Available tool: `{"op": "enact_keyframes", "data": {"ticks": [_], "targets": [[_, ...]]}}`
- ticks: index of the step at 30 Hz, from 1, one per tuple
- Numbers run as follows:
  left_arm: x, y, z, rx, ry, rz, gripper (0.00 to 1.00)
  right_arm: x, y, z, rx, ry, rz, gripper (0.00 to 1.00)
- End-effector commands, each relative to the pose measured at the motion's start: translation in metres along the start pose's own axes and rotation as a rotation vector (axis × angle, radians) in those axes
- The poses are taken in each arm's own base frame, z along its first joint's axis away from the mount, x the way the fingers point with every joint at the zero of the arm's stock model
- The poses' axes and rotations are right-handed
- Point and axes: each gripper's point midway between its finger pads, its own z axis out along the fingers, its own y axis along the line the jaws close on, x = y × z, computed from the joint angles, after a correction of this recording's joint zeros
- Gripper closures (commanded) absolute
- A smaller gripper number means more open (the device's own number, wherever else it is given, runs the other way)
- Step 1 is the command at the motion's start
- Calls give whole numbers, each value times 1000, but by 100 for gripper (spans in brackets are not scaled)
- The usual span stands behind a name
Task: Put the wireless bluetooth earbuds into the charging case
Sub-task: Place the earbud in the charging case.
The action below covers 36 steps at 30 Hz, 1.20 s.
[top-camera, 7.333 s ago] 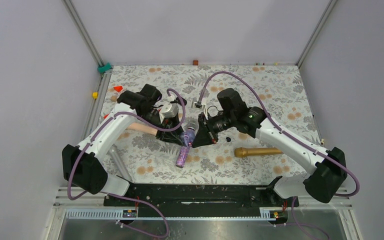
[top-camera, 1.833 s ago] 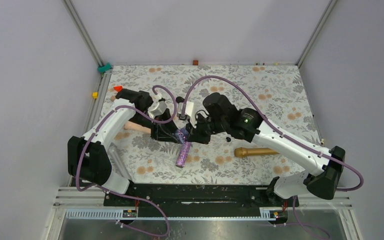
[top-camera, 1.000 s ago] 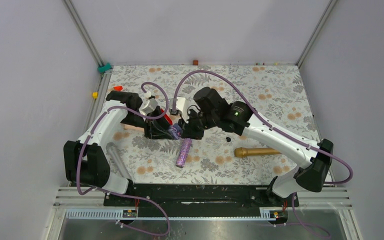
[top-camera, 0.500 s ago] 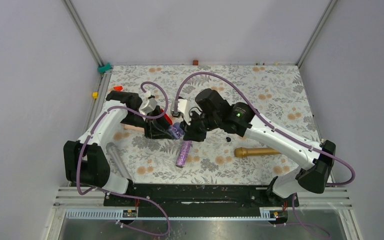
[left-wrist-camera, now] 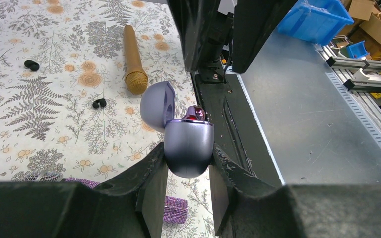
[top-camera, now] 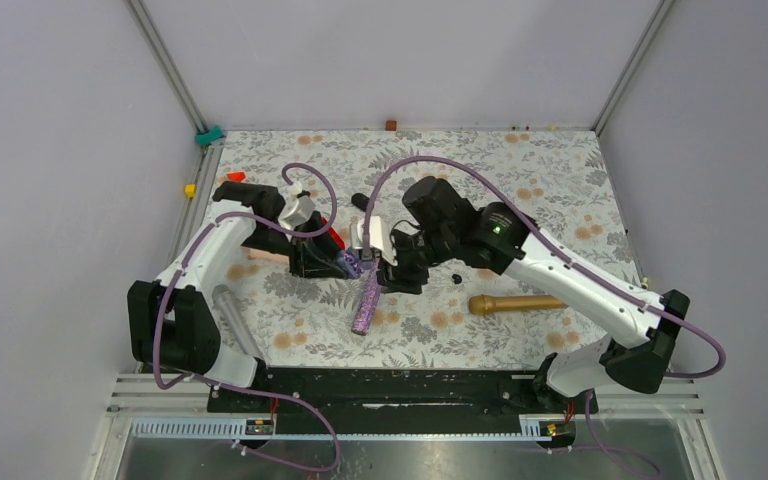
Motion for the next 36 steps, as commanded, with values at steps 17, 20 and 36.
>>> {"op": "enact_keyframes", "data": {"ticks": [17,20,36], "targets": [[-28,8,10,23,-136,-97,100,-5,-11,3,156,195,-601,16],[-28,10,9,22,-135,-111,100,-3,-13,8,182,224,-630,16],[-27,14,8,15,-137,-119,100,0,-9,27,211,284,-666,16]]}}
